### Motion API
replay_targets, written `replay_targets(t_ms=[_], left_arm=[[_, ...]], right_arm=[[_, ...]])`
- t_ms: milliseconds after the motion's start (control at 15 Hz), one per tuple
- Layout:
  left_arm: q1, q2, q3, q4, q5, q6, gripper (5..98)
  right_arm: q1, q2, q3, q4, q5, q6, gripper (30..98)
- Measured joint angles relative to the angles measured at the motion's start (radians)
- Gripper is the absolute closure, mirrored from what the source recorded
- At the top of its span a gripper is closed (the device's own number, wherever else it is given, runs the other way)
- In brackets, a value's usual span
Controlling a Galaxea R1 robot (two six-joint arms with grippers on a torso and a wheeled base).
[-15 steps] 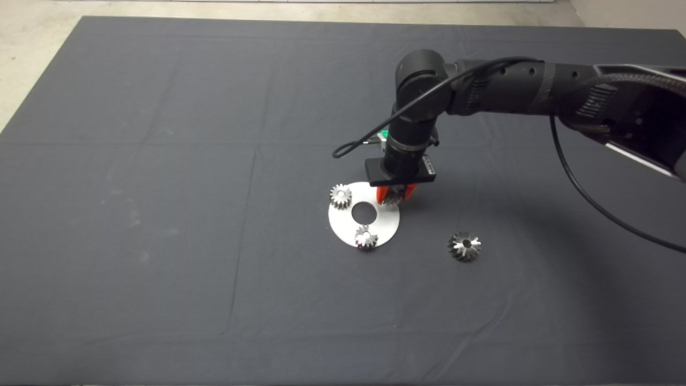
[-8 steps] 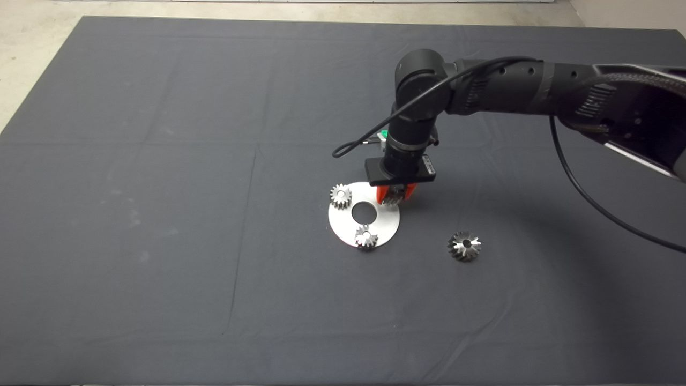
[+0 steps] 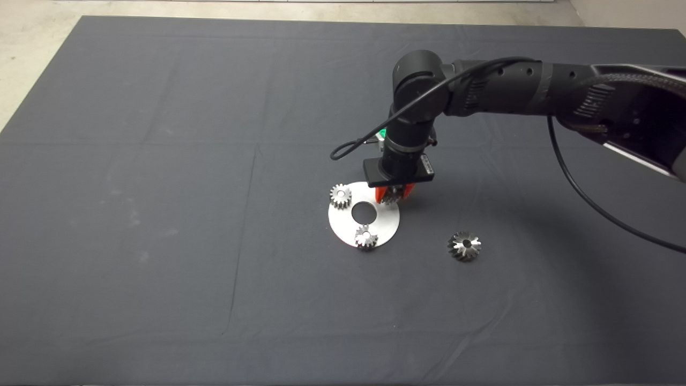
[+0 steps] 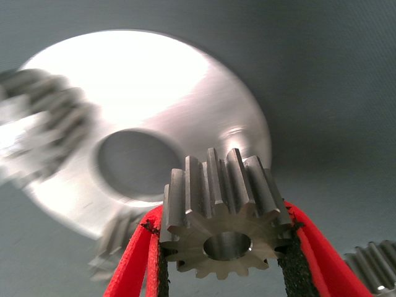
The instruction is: Remove an incorrectly installed larger gear and replace it with the correct smaller gear
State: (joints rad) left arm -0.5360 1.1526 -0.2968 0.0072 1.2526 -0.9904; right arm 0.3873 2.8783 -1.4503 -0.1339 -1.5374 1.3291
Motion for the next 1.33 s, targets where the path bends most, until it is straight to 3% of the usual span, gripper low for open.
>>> replay_targets(t_ms=[267, 400, 667, 1333], left_arm=[[0.000, 0.000, 0.000, 0.000, 0.000, -0.003, 24.2], [0.000, 0.000, 0.000, 0.000, 0.000, -0.003, 24.2], [0.000, 0.000, 0.000, 0.000, 0.000, -0.003, 24.2], [0.000, 0.000, 0.000, 0.000, 0.000, -0.003, 24.2]], right_arm=[[0.119, 0.000, 0.055, 0.013, 0.007, 0.007, 92.5], [0.142, 0.000, 0.062, 0.018, 0.007, 0.011, 92.5], [0.134, 0.000, 0.055, 0.030, 0.007, 0.011, 92.6], [0.033, 0.000, -0.015, 0.023, 0.007, 0.000, 92.7]])
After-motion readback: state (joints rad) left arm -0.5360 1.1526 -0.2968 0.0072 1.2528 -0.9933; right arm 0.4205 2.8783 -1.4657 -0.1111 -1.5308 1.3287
